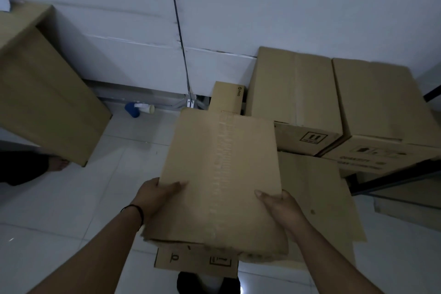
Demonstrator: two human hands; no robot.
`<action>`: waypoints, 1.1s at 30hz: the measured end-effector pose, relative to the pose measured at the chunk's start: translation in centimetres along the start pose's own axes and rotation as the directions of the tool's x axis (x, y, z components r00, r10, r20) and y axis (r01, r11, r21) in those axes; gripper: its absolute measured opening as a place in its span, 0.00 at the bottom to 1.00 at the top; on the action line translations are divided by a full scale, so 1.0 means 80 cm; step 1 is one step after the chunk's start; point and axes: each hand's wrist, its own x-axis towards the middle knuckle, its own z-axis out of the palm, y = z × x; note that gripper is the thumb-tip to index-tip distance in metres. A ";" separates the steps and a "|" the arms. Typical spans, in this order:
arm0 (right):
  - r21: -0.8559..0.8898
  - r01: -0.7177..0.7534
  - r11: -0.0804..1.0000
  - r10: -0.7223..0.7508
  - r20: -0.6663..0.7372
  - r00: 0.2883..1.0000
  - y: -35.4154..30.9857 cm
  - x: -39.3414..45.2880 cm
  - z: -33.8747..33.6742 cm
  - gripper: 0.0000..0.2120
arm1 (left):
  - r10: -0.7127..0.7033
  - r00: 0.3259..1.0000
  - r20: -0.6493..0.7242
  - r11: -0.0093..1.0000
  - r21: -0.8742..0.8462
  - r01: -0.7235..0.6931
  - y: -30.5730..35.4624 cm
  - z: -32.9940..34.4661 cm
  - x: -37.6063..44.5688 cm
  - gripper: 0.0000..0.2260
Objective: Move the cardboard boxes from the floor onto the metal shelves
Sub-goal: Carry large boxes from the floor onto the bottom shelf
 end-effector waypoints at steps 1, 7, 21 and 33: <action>0.019 0.012 1.000 -0.012 0.007 1.000 -0.003 -0.004 -0.003 0.24 | 0.007 1.000 0.006 1.000 -0.013 -0.007 0.006 -0.003 -0.007 0.26; 0.054 0.117 0.992 -0.119 0.034 0.992 -0.042 -0.044 -0.025 0.17 | 0.090 0.995 0.047 0.994 -0.068 -0.087 0.052 -0.033 -0.056 0.16; 0.363 0.319 0.875 -0.334 -0.023 0.942 -0.152 -0.202 -0.046 0.23 | 0.429 0.872 0.238 0.796 -0.556 -0.240 0.155 -0.143 -0.136 0.22; 0.724 0.515 0.459 -0.566 -0.209 0.798 -0.211 -0.379 -0.054 0.19 | 0.740 0.632 0.230 0.580 -0.694 -0.427 0.244 -0.196 -0.241 0.23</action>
